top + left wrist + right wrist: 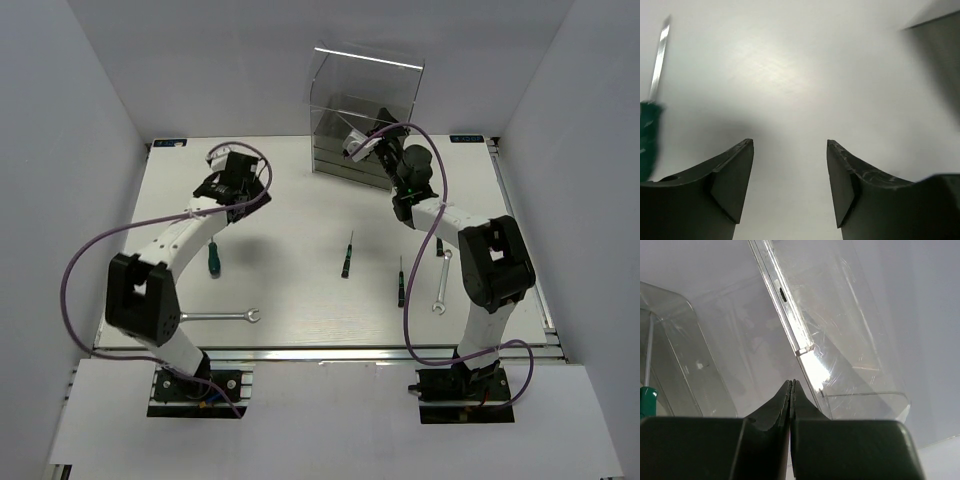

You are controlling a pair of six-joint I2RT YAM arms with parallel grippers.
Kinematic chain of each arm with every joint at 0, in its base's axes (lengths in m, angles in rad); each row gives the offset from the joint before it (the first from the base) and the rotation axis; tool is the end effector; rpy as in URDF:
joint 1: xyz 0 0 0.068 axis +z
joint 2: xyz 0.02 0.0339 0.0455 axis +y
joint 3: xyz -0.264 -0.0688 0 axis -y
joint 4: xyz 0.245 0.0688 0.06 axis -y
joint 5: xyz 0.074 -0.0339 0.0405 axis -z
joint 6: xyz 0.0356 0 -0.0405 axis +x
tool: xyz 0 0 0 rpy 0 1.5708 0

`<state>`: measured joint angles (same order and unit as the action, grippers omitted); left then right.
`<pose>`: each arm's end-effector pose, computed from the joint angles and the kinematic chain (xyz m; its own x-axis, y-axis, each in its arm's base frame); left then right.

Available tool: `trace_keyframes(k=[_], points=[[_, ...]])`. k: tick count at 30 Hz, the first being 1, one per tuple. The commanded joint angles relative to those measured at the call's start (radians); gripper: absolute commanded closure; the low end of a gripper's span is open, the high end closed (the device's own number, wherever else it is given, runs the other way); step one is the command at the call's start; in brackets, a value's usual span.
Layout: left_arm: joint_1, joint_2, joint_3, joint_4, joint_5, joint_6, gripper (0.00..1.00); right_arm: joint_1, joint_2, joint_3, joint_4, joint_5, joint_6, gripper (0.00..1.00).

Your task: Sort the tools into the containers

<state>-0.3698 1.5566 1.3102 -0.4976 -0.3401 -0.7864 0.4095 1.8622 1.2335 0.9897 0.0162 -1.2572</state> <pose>0.3284 -0.1146 0.3031 -0.5253 -0.5120 -0.6796 -0.3679 0.8568 -0.3612 0.3963 0.1714 0.3095 0.4654 -0.8348 -0.2940 0.1897 0.4186 -0.8882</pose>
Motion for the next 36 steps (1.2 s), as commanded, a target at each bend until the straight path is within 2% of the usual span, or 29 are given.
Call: trace_keyframes(k=[1, 4, 10, 17, 27, 36], points=[[0.081, 0.066, -0.017, -0.318, -0.021, 0.038, 0.30, -0.001, -0.063, 0.004, 0.075, 0.016, 0.030, 1.00], [0.124, 0.105, -0.023, -0.343, -0.007, 0.087, 0.28, -0.001, -0.067, -0.006, 0.078, 0.019, 0.033, 1.00], [0.127, 0.167, 0.060, -0.418, -0.086, 0.187, 0.27, -0.001, -0.075, -0.026, 0.087, 0.019, 0.035, 1.00], [0.152, 0.279, 0.064, -0.578, -0.155, 0.110, 0.28, -0.001, -0.070, -0.023, 0.096, 0.025, 0.038, 1.00], [0.204, 0.299, 0.023, -0.513, -0.079, 0.197, 0.31, -0.001, -0.069, -0.034, 0.106, 0.024, 0.041, 1.00], [0.272, 0.300, -0.088, -0.409, 0.058, 0.228, 0.49, -0.005, -0.072, -0.034, 0.109, 0.024, 0.045, 1.00]])
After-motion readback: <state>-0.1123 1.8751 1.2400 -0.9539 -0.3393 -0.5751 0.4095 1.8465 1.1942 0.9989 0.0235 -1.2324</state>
